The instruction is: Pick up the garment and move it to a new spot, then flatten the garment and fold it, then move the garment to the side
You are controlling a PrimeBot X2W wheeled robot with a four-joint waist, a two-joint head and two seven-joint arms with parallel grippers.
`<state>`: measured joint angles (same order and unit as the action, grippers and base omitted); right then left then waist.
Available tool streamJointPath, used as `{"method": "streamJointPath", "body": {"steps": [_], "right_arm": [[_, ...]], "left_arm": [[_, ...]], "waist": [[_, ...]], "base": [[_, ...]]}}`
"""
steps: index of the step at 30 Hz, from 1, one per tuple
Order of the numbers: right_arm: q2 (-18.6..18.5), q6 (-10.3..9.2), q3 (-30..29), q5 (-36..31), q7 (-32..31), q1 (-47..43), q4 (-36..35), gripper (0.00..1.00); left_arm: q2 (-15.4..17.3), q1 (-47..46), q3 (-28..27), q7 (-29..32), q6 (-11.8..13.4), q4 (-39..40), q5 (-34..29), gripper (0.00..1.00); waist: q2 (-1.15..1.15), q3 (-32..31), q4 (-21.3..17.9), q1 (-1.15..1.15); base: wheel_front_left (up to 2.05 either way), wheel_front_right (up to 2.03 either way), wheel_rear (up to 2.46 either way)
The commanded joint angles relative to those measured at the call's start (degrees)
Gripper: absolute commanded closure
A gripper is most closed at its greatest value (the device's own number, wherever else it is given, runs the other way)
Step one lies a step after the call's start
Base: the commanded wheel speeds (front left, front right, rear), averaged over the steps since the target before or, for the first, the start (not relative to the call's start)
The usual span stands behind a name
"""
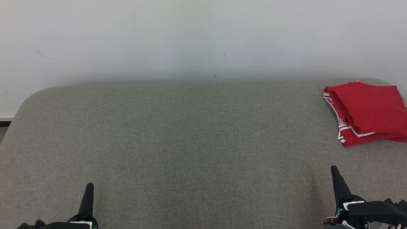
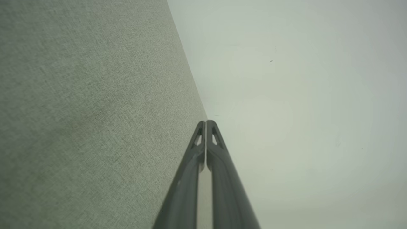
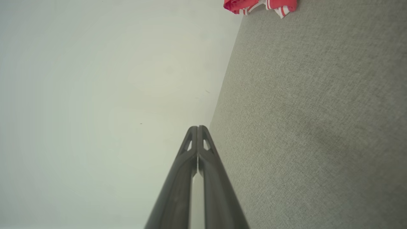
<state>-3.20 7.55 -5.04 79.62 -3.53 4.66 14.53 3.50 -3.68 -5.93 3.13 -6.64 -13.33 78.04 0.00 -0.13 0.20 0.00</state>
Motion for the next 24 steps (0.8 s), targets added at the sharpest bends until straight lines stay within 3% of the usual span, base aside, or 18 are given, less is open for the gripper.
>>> {"method": "streamJointPath", "body": {"steps": [1,24], "right_arm": [[0.02,-0.09,-0.30,1.36,-0.39,0.70,-0.45,1.00],[0.32,-0.11,-1.34,10.31,-2.57,1.49,-0.58,1.00]], "left_arm": [[-0.11,-1.16,-0.24,0.38,-0.54,0.08,1.53,1.00],[-0.57,-2.53,-0.60,2.92,-0.94,-0.65,11.67,1.00]], "waist": [[0.00,0.01,-0.01,0.00],[0.00,0.23,-0.15,0.00]], "base": [[0.00,0.00,0.00],[0.00,0.00,0.00]]}}
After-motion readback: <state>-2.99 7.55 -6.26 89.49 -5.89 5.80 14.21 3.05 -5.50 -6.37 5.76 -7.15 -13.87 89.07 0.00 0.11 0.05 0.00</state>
